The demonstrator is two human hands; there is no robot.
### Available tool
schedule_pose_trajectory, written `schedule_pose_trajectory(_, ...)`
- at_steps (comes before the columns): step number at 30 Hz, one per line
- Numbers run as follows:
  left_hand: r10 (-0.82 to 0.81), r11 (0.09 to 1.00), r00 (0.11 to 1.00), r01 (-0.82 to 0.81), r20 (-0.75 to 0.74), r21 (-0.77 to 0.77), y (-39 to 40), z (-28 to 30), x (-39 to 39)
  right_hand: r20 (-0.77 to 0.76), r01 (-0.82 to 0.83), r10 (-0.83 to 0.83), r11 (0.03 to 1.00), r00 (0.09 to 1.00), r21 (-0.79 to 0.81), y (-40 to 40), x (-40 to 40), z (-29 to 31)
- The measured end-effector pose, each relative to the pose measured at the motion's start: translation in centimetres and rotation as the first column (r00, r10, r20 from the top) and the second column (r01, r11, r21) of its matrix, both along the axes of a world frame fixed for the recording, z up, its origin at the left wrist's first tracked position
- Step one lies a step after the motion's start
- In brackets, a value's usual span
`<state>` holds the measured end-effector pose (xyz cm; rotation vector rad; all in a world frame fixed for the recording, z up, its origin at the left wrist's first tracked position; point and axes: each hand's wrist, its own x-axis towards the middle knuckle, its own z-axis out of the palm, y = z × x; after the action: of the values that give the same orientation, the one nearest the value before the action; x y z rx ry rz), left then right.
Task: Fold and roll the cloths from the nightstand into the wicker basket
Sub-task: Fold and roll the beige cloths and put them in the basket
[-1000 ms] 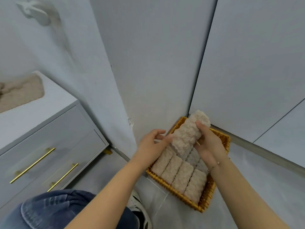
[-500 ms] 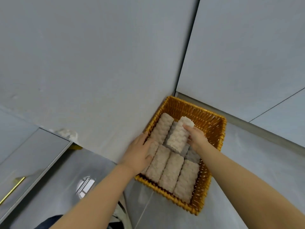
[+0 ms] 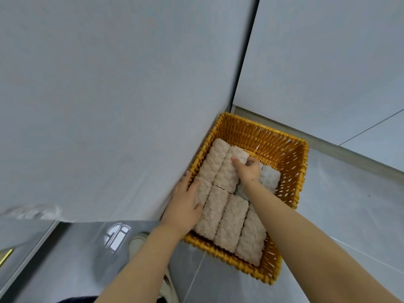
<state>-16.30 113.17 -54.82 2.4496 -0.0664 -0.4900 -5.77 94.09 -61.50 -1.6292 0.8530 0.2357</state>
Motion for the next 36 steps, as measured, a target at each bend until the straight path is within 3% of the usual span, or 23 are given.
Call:
schedule_pose_trajectory(3,0.008,1.000,1.000,-0.008,0.003,0.004,-0.2,0.3,0.1,0.054,0.079,-0.082,0.996,0.995,0.050,0.2,-1.3,0.2)
schedule_pose_trajectory(8,0.010,1.000,1.000,-0.010,-0.018,0.022,-0.5,0.6,0.1,0.029,-0.055,0.054,0.998,0.998,0.024,1.8,-3.5,-1.3)
schedule_pose_trajectory(12,0.039,0.999,0.996,-0.039,-0.077,0.001,-1.0,0.9,0.1,0.009,-0.068,0.069,0.996,0.998,-0.058,2.3,-3.0,-1.1)
schedule_pose_trajectory(18,0.084,0.988,0.987,-0.100,-0.137,-0.115,-1.0,2.5,-0.7,0.046,-0.092,0.093,0.995,0.995,-0.030,2.0,-4.6,2.1)
schedule_pose_trajectory(27,0.255,0.911,0.953,-0.293,-0.161,-0.289,-0.3,10.8,-2.9,0.239,-0.224,0.208,0.974,0.949,0.040,1.8,-12.2,13.9)
schedule_pose_trajectory(32,0.287,0.886,0.958,-0.276,-0.028,-0.372,0.8,19.1,-6.1,0.369,-0.395,0.365,0.919,0.855,0.006,2.9,-15.3,22.9)
schedule_pose_trajectory(36,0.280,0.888,0.944,-0.186,0.175,-0.421,3.7,26.9,-10.4,0.492,-0.533,0.485,0.845,0.723,-0.050,4.9,-18.2,30.2)
